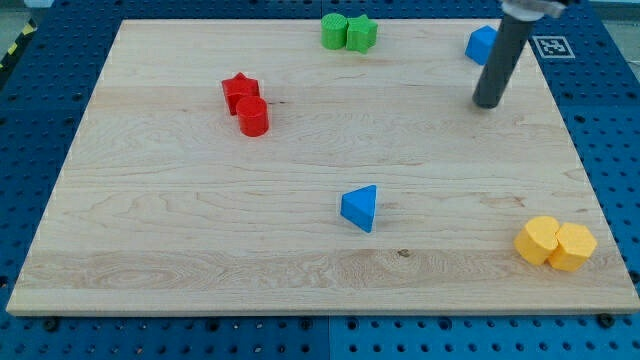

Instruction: Slide blue triangle slightly up

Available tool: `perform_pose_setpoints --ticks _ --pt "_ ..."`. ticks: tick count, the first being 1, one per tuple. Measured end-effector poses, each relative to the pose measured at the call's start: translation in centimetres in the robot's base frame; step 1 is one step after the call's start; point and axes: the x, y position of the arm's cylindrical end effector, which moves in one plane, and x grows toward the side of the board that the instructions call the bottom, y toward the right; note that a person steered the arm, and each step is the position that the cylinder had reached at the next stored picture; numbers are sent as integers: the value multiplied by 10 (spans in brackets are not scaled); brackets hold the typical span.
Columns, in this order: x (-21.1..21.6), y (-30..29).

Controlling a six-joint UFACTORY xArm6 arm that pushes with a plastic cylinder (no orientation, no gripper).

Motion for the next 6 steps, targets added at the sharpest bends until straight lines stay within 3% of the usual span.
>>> perform_pose_setpoints --ticks 4,6 --pt "78 -179" --pt "145 -225"
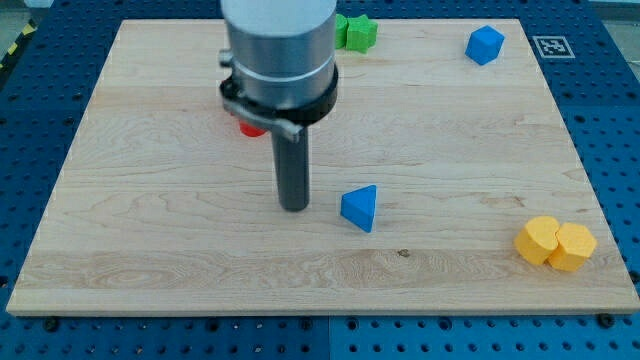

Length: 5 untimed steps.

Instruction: Slide blue triangle slightly up

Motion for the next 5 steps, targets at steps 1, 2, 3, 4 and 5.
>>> perform_pose_setpoints --ticks 1,2,3,4,5 --pt "5 9" --pt "25 53" --pt "30 79" --pt "22 84" --pt "8 84"
